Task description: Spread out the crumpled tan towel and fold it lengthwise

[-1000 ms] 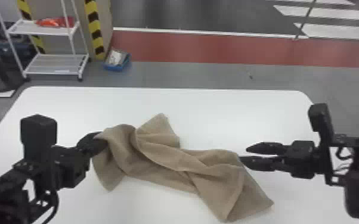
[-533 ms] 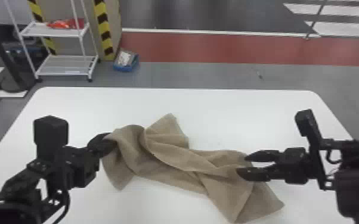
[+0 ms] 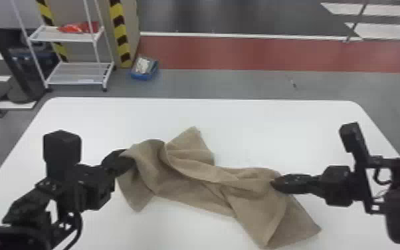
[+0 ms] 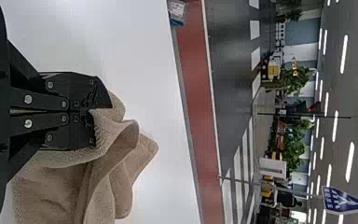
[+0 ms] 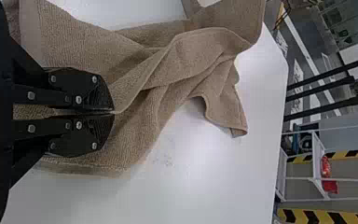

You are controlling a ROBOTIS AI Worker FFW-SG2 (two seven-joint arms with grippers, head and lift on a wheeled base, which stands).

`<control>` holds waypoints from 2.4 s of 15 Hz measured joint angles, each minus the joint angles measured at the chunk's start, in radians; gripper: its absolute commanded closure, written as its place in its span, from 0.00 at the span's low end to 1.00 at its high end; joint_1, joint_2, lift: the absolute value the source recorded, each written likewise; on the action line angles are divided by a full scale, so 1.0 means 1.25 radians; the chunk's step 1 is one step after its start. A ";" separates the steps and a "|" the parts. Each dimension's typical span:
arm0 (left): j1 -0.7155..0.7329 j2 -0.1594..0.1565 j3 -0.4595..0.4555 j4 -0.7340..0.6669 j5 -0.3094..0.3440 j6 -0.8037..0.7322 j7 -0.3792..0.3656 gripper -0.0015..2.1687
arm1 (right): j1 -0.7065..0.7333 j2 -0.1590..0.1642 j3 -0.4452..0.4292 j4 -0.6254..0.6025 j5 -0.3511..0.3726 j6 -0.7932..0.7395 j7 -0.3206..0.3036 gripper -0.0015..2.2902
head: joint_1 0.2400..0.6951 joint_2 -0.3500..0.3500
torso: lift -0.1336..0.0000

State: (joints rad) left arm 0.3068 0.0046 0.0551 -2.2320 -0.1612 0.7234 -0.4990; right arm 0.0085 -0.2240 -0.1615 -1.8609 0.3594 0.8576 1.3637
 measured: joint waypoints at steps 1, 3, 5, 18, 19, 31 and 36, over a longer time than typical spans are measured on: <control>0.000 0.000 0.000 0.000 0.000 0.000 0.000 0.99 | 0.000 -0.006 -0.009 -0.002 -0.010 0.002 0.000 0.91 | 1.00 0.42 | 0.07; 0.000 0.000 0.000 0.000 0.000 0.000 -0.001 0.99 | 0.001 -0.015 -0.018 -0.003 -0.016 0.003 0.000 0.91 | 1.00 0.41 | 0.07; -0.001 0.000 -0.001 0.000 -0.002 0.000 -0.001 0.99 | 0.002 -0.016 -0.026 -0.005 -0.019 -0.006 0.000 0.91 | 1.00 0.40 | 0.07; -0.199 0.000 0.017 -0.002 -0.094 0.279 -0.103 0.99 | 0.138 -0.050 0.008 -0.298 0.611 -0.780 -0.159 0.91 | 1.00 0.42 | 0.07; -0.223 0.000 0.019 0.003 -0.107 0.295 -0.103 0.99 | 0.120 -0.050 -0.003 -0.285 0.617 -0.774 -0.177 0.91 | 1.00 0.42 | 0.07; -0.252 0.000 -0.004 0.036 -0.161 0.296 -0.097 0.00 | -0.058 -0.035 -0.117 -0.180 0.489 -0.599 -0.210 0.91 | 0.86 0.30 | 0.07; -0.171 0.000 -0.028 0.080 -0.166 0.205 -0.116 0.02 | -0.008 -0.031 -0.121 -0.140 0.502 -0.603 -0.202 0.91 | 1.00 0.23 | 0.07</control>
State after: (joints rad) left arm 0.0927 0.0046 0.0198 -2.1318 -0.3687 0.9794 -0.6437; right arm -0.0019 -0.2627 -0.3131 -2.0362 0.9874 0.1037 1.1111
